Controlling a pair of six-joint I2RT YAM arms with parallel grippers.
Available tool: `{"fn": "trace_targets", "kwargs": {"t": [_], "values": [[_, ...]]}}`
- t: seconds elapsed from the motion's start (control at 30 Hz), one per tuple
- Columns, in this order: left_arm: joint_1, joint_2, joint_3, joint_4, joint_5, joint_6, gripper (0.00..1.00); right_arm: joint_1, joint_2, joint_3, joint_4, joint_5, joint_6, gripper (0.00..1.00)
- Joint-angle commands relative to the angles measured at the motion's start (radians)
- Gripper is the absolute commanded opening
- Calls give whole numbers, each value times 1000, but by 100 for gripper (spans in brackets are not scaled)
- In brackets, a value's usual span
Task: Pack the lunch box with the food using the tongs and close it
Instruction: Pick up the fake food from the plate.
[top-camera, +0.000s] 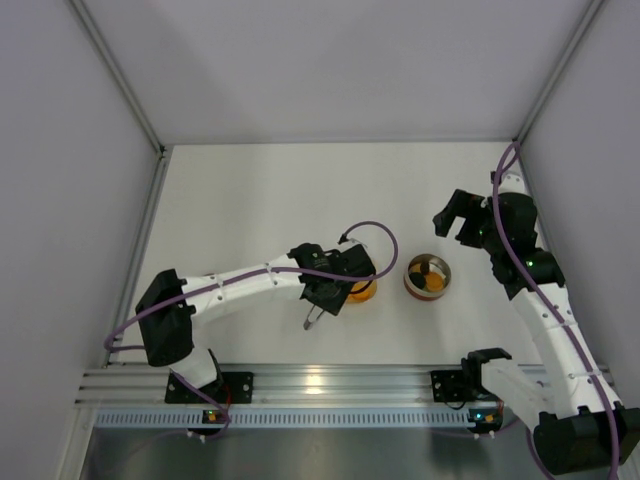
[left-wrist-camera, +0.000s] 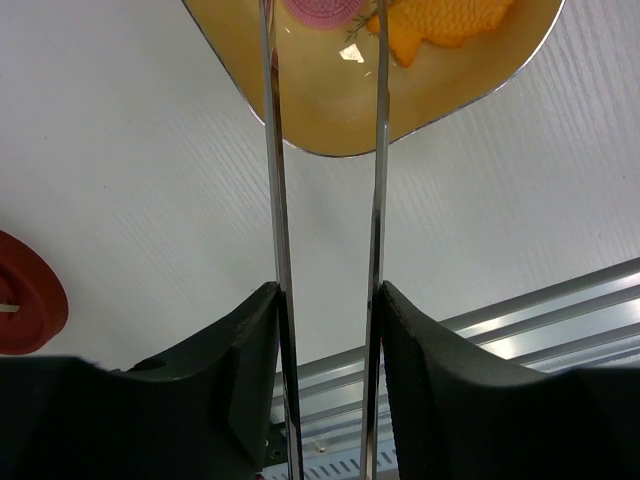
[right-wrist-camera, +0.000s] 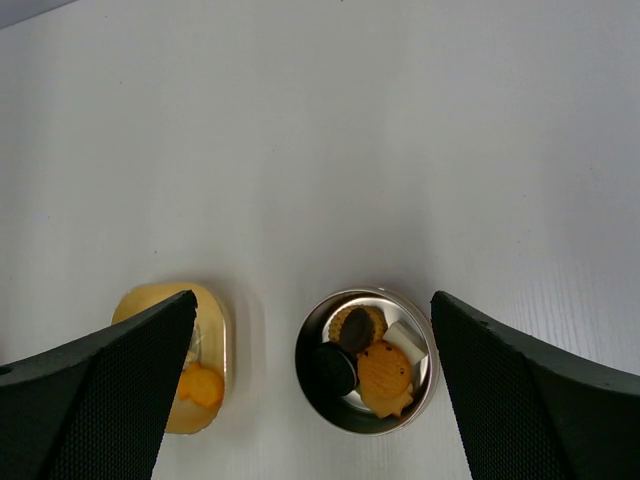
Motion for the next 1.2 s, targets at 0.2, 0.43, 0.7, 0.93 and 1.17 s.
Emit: {"fn": "trace_targets", "kwargs": {"t": [0.2, 0.43, 0.7, 0.93, 1.17], "values": [[3, -12, 41, 15, -8, 10, 50, -1, -15, 15, 24, 10, -12, 99], [3, -22, 32, 7, -12, 2, 53, -2, -13, 12, 26, 10, -11, 100], [20, -50, 6, 21, 48, -8, 52, -1, -15, 12, 24, 10, -9, 100], [60, -85, -21, 33, 94, -13, 51, -2, -19, 11, 19, 11, -9, 99], [72, -90, -45, 62, 138, -4, 51, -2, -18, 12, 19, 11, -9, 99]]}}
